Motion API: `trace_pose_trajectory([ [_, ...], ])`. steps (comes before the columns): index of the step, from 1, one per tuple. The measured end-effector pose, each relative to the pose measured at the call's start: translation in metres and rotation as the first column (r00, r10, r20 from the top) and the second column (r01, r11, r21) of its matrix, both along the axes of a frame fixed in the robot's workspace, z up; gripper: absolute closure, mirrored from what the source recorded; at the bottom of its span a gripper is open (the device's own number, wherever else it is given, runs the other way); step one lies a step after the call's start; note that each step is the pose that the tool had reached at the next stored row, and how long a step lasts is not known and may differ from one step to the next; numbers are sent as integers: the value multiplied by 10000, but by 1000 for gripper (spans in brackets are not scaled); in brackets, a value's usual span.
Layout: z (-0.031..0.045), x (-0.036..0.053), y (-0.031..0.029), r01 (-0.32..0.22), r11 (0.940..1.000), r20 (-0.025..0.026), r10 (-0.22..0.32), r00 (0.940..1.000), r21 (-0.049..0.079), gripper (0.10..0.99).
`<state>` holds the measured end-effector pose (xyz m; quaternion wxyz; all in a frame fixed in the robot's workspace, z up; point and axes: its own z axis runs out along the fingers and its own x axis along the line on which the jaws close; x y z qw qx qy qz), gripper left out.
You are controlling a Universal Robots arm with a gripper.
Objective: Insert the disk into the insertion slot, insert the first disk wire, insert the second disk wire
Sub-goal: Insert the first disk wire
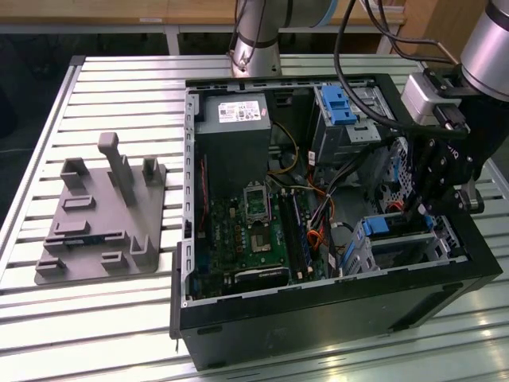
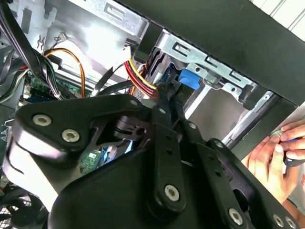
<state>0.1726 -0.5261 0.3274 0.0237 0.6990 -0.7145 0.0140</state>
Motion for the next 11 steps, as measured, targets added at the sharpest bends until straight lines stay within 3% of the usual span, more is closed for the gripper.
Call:
trace_pose_trajectory([
  [1,0,0,0,0,10000,1,0,10000,-1,906],
  [3,10,0,-1,-1,10000,1,1,10000,-3,788],
  [4,27,0,0,-1,10000,1,1,10000,1,788],
  [5,59,0,0,-1,10000,1,1,10000,-1,788],
  [6,99,0,1,-1,10000,1,1,10000,0,725],
  [11,328,-1,10,64,10000,1,-64,10000,-21,725],
])
